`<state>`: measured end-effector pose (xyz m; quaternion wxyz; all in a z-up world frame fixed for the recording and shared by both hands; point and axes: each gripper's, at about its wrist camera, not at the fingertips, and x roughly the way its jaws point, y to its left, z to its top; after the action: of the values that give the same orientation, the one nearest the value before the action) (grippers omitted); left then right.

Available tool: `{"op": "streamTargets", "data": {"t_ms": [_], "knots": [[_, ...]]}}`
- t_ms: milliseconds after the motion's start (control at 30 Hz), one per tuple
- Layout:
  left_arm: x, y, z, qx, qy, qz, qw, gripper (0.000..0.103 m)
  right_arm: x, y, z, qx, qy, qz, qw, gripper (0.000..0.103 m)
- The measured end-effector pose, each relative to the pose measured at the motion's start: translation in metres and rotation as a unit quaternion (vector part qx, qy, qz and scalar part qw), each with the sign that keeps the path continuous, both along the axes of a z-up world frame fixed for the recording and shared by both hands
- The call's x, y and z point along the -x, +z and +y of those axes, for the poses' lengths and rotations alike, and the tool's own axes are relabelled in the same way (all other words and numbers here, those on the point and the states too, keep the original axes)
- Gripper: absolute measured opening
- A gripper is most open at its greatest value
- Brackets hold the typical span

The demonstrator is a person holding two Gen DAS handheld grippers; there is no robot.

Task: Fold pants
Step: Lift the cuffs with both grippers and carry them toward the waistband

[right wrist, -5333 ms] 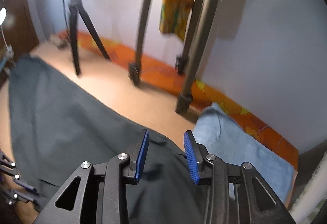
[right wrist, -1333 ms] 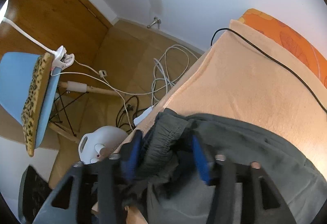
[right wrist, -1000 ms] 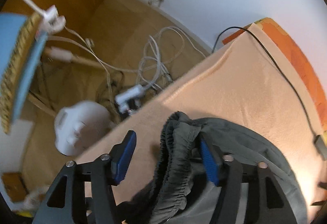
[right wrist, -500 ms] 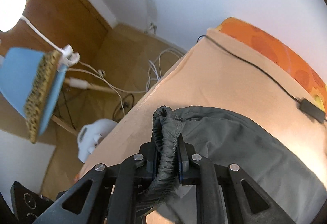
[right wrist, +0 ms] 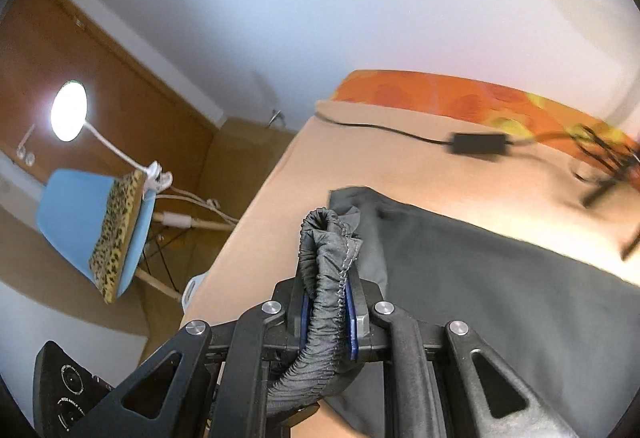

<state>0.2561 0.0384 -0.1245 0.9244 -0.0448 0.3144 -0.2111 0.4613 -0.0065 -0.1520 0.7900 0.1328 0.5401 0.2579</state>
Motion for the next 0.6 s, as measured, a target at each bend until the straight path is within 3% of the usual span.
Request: {"op": "streamTargets", "data": {"t_ms": [133, 267, 400, 533, 600], "knots": [[0.014, -0.010, -0.054, -0.029, -0.031, 0.005, 0.9991, 0.013, 0.019, -0.007, -0.058, -0.029, -0.047, 0.005, 0.998, 0.012], [0.025, -0.030, -0.101, -0.031, -0.050, 0.028, 0.9979, 0.013, 0.043, -0.028, -0.119, -0.063, -0.097, 0.014, 0.993, 0.012], [0.036, -0.045, -0.134, -0.060, -0.068, 0.031, 0.9954, 0.013, 0.063, -0.055, -0.160, -0.081, -0.133, 0.028, 0.987, 0.012], [0.035, -0.053, -0.143, -0.046, -0.070, 0.038, 0.9958, 0.013, 0.072, -0.063, -0.182, -0.091, -0.144, 0.030, 0.985, 0.012], [0.035, -0.041, -0.149, -0.038, -0.071, 0.038, 0.9960, 0.013, 0.073, -0.061, -0.187, -0.094, -0.143, 0.027, 0.985, 0.012]]}}
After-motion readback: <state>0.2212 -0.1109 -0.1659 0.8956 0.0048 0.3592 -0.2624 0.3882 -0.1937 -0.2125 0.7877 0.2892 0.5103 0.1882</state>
